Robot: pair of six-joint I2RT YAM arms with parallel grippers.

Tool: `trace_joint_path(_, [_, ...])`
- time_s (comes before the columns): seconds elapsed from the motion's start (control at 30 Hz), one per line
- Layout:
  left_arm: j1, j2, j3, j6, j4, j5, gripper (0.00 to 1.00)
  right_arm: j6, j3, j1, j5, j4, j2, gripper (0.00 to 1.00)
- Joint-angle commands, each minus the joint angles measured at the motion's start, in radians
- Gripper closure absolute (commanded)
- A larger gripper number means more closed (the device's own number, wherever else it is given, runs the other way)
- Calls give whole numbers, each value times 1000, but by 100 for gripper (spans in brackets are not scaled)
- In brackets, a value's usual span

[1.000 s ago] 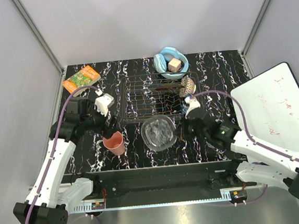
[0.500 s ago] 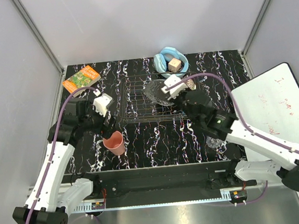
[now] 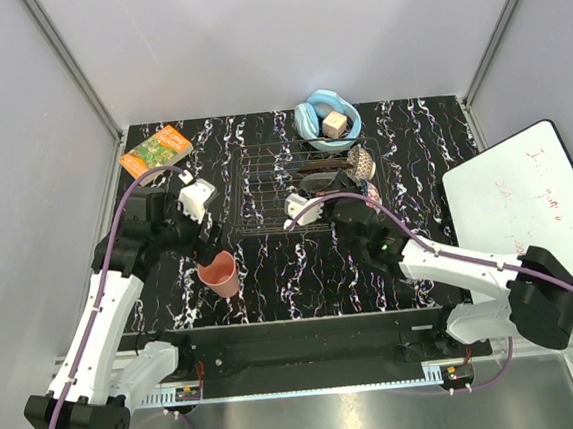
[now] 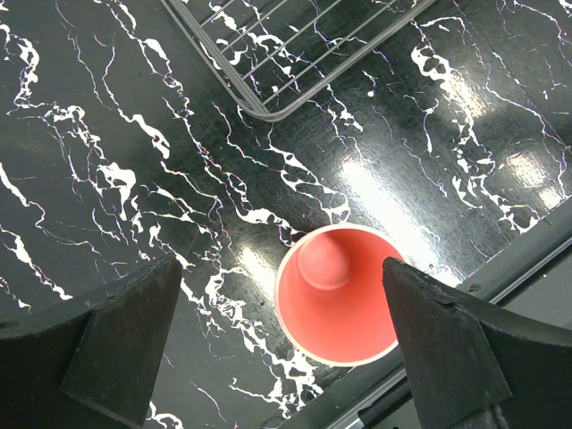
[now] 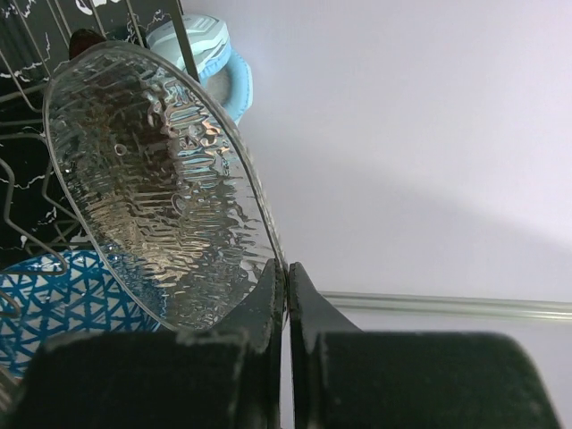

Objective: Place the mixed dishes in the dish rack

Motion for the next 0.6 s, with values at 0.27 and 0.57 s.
trace_joint_path(0.27, [0,2,6,-5,44,-7,1,-130,-66,-36,-94,202,50,100])
trace_joint_path(0.57, [0,2,5,1,45,-13,1,-109,-104,-91,-150,322,142,100])
